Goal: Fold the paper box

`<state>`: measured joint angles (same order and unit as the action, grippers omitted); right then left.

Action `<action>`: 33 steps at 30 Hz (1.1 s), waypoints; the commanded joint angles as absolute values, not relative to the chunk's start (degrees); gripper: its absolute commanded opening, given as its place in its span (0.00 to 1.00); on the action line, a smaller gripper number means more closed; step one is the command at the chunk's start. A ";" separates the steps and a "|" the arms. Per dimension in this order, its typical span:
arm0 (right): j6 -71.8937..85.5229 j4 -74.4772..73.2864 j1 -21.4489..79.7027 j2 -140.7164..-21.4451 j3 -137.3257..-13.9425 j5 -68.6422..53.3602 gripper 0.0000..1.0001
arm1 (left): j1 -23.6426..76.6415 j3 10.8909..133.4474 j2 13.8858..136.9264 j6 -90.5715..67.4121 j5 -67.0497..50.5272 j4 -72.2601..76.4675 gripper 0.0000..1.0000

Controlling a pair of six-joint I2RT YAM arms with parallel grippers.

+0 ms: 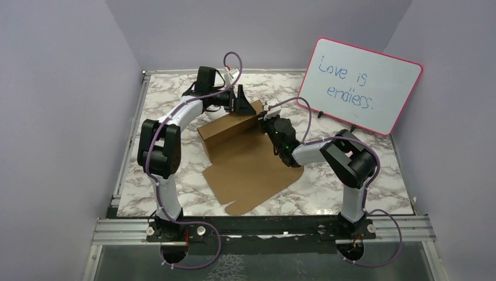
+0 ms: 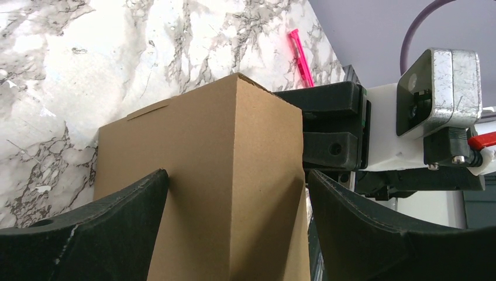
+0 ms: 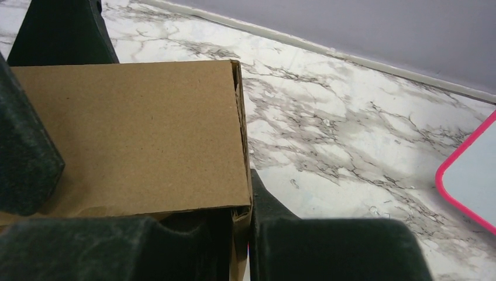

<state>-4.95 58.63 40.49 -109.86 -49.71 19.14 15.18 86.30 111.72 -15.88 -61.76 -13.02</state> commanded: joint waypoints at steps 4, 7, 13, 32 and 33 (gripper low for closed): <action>-8.17 56.91 39.55 -112.74 -51.97 32.83 0.14 | 16.95 84.19 106.75 -18.72 -66.81 -16.73 0.87; -7.45 55.90 39.55 -112.93 -52.35 32.15 0.15 | 16.94 83.52 105.80 -18.47 -66.18 -16.68 0.88; -4.59 53.18 39.59 -112.00 -51.15 22.74 0.25 | 16.88 83.18 106.96 -18.38 -62.87 -16.88 0.88; -6.19 56.57 39.47 -112.24 -47.28 15.03 0.29 | 15.82 85.30 109.69 -18.72 -61.22 -17.73 0.88; -6.11 56.61 39.46 -112.41 -47.47 15.61 0.27 | 15.82 85.34 109.64 -18.72 -61.57 -17.69 0.88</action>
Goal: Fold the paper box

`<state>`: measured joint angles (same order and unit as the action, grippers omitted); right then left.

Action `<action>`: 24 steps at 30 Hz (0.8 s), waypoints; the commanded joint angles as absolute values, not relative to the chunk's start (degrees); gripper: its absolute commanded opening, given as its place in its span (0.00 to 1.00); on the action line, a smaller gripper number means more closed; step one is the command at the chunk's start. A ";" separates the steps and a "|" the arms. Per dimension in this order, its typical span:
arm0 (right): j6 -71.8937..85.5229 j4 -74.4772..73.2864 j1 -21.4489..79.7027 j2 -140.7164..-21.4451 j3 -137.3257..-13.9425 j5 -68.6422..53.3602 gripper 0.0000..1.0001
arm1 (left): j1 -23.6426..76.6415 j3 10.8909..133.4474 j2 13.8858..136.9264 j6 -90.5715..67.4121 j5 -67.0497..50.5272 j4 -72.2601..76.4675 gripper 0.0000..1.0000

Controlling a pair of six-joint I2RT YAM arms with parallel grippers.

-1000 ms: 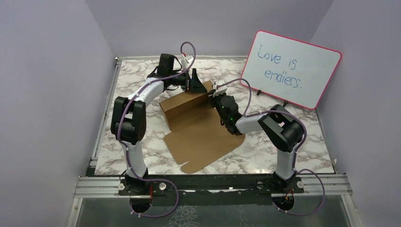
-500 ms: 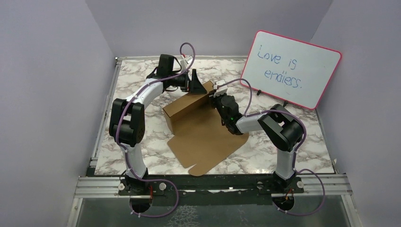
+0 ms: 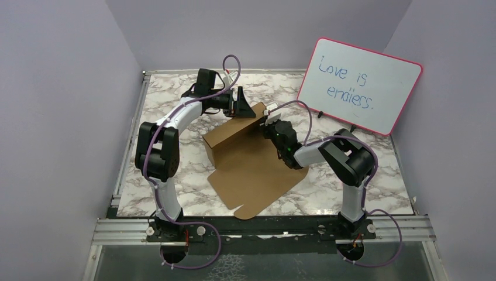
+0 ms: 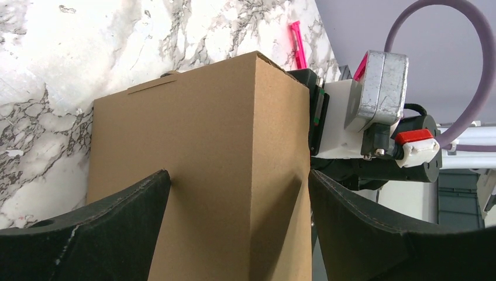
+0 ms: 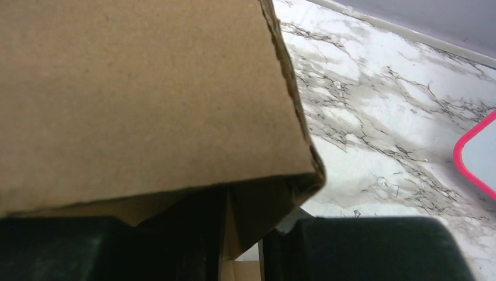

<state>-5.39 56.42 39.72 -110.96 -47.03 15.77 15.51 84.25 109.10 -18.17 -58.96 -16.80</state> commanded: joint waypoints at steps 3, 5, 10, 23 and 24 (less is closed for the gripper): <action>-5.80 57.30 39.46 -112.77 -47.81 17.23 0.22 | 15.82 85.13 109.59 -18.76 -62.53 -17.51 0.88; -5.53 57.31 39.48 -113.08 -48.50 18.60 0.19 | 15.95 84.72 109.47 -18.97 -63.18 -17.22 0.88; -4.06 56.02 39.48 -114.17 -50.66 21.94 0.15 | 16.73 83.41 108.54 -19.07 -64.60 -16.34 0.88; -1.55 52.46 39.51 -114.20 -53.34 23.10 0.26 | 17.58 80.55 106.08 -19.73 -63.09 -15.20 0.88; -1.55 52.49 39.50 -113.61 -52.73 22.06 0.30 | 17.39 81.13 106.08 -19.92 -62.66 -15.36 0.88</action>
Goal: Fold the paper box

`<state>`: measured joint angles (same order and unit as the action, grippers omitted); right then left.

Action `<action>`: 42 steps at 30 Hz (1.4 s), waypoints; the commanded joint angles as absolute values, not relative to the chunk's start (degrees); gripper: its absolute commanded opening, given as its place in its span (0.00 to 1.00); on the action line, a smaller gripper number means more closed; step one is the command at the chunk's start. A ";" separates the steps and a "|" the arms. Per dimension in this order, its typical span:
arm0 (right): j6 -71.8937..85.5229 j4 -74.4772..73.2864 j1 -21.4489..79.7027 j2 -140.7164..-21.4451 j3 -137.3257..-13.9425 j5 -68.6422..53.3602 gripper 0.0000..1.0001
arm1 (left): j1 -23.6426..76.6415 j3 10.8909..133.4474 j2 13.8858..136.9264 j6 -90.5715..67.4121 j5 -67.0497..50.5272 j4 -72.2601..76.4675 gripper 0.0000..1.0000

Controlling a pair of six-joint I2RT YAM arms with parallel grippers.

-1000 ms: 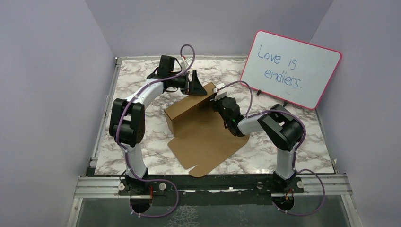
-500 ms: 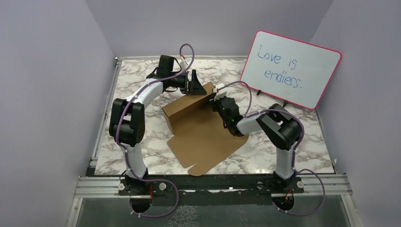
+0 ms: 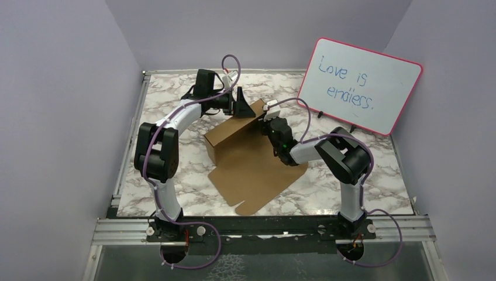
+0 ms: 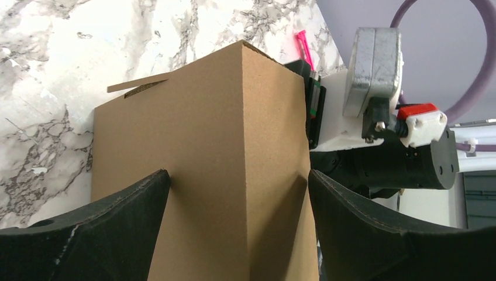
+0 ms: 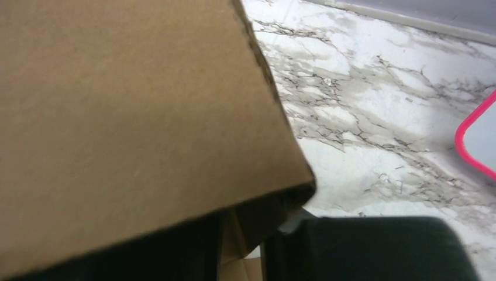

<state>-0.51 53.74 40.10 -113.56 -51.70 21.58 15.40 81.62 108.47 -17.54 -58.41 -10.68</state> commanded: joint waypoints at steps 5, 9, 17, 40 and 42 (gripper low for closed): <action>-1.69 52.74 39.52 -109.55 -49.07 21.53 0.43 | 14.80 87.05 104.97 -19.37 -55.44 -18.64 0.89; -1.83 51.71 39.47 -105.85 -46.34 21.17 0.56 | 13.37 91.27 104.70 -18.56 -49.63 -21.75 0.90; 0.63 50.37 39.46 -98.25 -39.46 23.25 0.73 | 13.52 90.36 99.58 -15.47 -34.91 -24.79 0.90; 18.33 33.32 39.13 -69.87 -24.54 30.72 1.00 | 49.18 81.47 85.78 8.68 34.43 -27.34 0.88; 18.96 31.70 39.15 -67.27 -22.96 32.12 1.00 | 52.33 81.06 87.42 10.58 41.29 -27.47 0.88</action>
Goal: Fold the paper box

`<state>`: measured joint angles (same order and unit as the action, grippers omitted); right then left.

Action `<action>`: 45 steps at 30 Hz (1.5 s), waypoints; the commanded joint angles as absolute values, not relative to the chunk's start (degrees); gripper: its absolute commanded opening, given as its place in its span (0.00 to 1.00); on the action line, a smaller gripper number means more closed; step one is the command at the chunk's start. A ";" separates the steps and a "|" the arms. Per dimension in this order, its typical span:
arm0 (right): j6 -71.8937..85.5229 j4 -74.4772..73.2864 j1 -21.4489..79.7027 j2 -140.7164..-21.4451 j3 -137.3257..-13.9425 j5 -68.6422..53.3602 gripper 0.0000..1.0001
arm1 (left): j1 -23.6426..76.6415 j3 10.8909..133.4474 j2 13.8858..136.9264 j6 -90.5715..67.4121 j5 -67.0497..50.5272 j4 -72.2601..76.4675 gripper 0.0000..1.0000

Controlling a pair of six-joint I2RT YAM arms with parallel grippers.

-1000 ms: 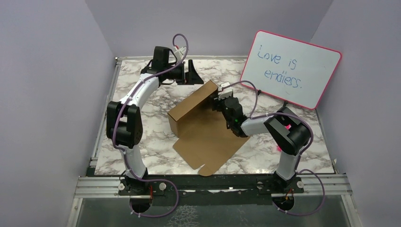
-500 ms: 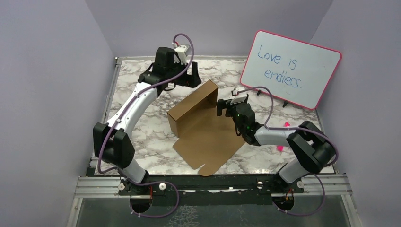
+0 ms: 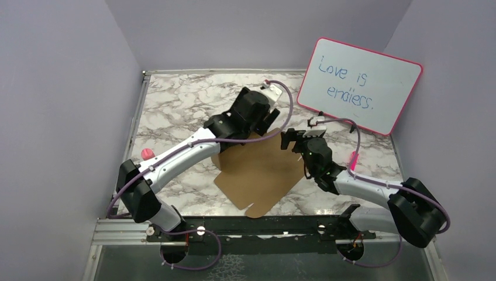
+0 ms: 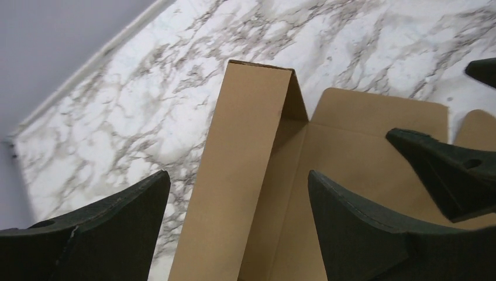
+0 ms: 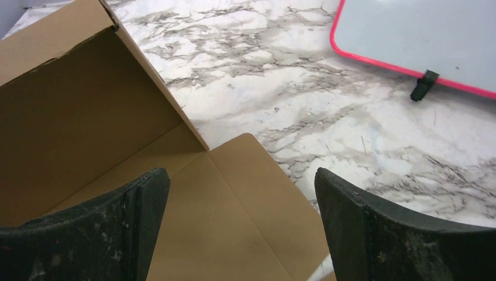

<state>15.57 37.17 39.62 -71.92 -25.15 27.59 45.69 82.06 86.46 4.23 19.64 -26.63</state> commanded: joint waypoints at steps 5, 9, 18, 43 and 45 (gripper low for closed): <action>19.38 29.87 39.16 -60.65 -19.70 35.52 1.00 | 57.98 80.45 92.21 13.98 54.79 -27.43 0.86; 19.84 29.75 39.03 -57.39 -17.54 37.06 1.00 | 58.97 79.64 96.09 15.58 60.77 -27.47 0.83; 20.06 30.45 38.86 -56.72 -16.79 37.80 1.00 | 59.13 80.51 101.20 16.46 64.87 -27.25 0.67; 19.05 28.66 38.69 -50.20 -16.90 36.64 0.99 | 55.37 81.56 100.87 19.46 66.43 -25.14 0.15; 18.80 27.80 38.76 -50.02 -17.40 35.93 0.99 | 54.72 81.56 100.61 19.44 66.24 -25.26 0.12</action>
